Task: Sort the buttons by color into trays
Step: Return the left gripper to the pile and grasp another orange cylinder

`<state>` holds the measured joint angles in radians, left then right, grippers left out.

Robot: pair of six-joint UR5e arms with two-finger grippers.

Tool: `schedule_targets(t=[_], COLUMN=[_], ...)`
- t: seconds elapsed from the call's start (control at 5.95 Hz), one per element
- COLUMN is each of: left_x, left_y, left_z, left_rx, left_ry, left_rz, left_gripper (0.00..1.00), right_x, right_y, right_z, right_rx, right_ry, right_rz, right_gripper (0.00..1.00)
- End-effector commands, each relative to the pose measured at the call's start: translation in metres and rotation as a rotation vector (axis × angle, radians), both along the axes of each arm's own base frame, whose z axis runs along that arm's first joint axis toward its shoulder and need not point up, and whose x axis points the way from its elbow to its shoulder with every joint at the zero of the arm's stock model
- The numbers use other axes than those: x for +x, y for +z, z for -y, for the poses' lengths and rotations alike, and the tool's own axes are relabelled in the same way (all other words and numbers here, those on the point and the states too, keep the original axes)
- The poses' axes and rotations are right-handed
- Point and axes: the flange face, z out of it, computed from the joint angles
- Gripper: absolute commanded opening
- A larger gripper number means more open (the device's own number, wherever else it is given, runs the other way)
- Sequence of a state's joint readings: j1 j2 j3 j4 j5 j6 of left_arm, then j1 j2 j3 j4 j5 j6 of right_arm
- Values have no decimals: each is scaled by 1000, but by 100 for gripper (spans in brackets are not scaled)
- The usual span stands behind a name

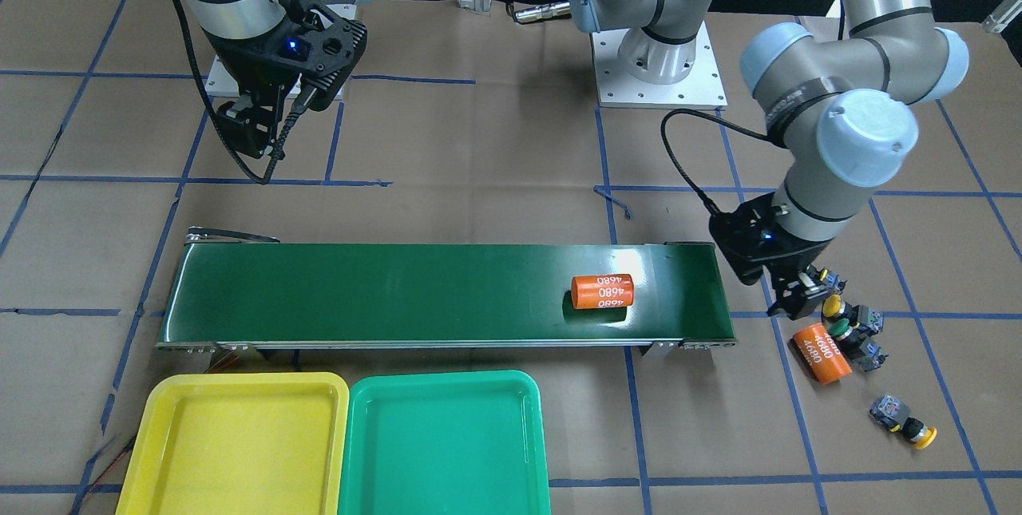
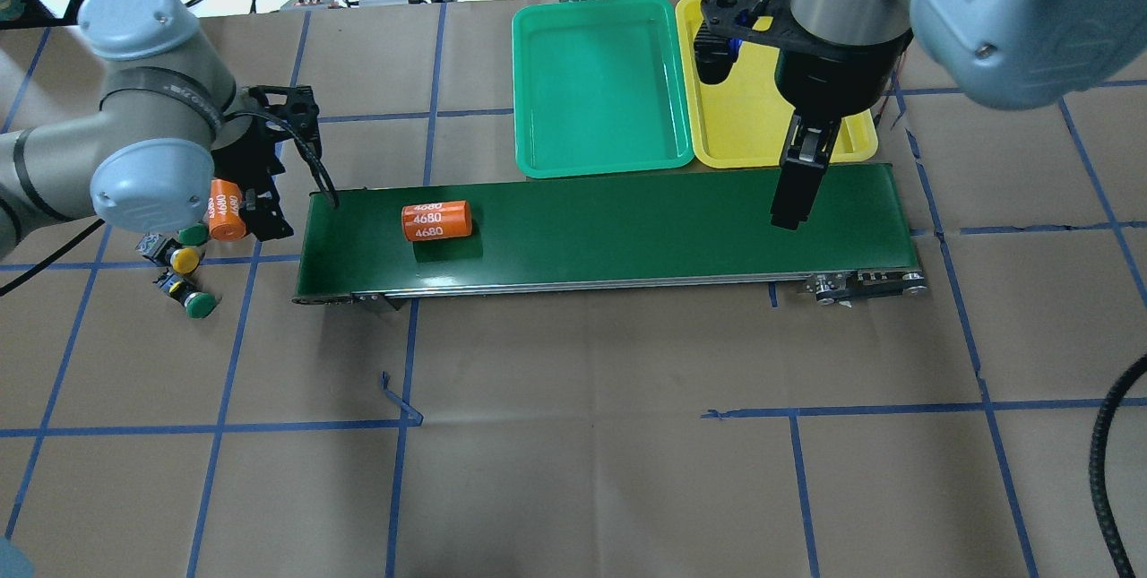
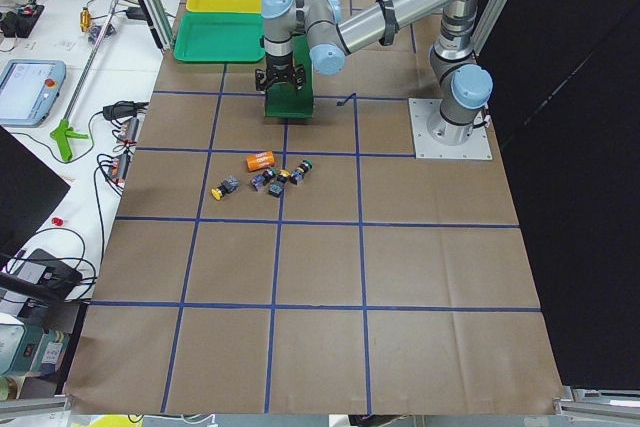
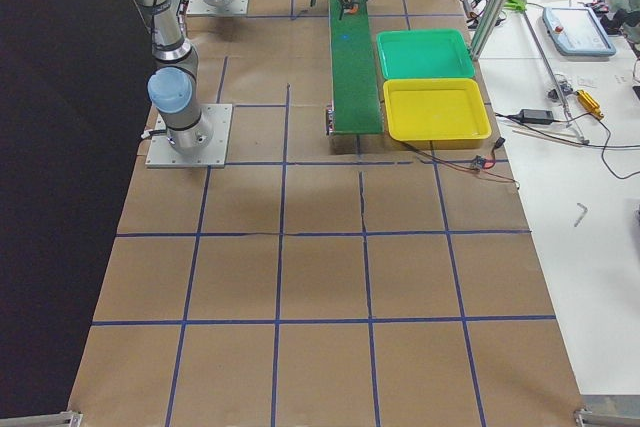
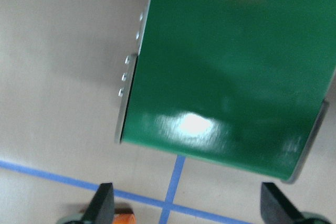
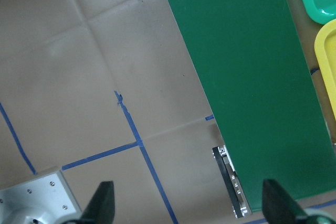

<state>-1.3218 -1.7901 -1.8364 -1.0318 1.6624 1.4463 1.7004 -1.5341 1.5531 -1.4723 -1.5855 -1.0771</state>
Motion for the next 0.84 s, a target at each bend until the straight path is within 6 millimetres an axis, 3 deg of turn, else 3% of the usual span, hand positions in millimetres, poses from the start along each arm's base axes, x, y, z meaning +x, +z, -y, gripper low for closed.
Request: schedule_targets(t=[0.0, 0.17, 0.34, 0.67], left_x=[58, 66, 70, 92], left_y=[-2, -22, -39, -80], left_z=[12, 30, 36, 54], left_rx=[-89, -162, -183, -268], left_ry=[322, 512, 681, 969], left_rz=[8, 7, -7, -29], left_gripper=[94, 94, 95, 95], right_x=[7, 8, 10, 8], right_y=[-22, -15, -18, -19], right_z=[-4, -4, -4, -6], right_rx=[-4, -15, -15, -4], right_ry=[20, 38, 201, 225], right_rz=[78, 89, 122, 110], right_gripper=[100, 100, 100, 100])
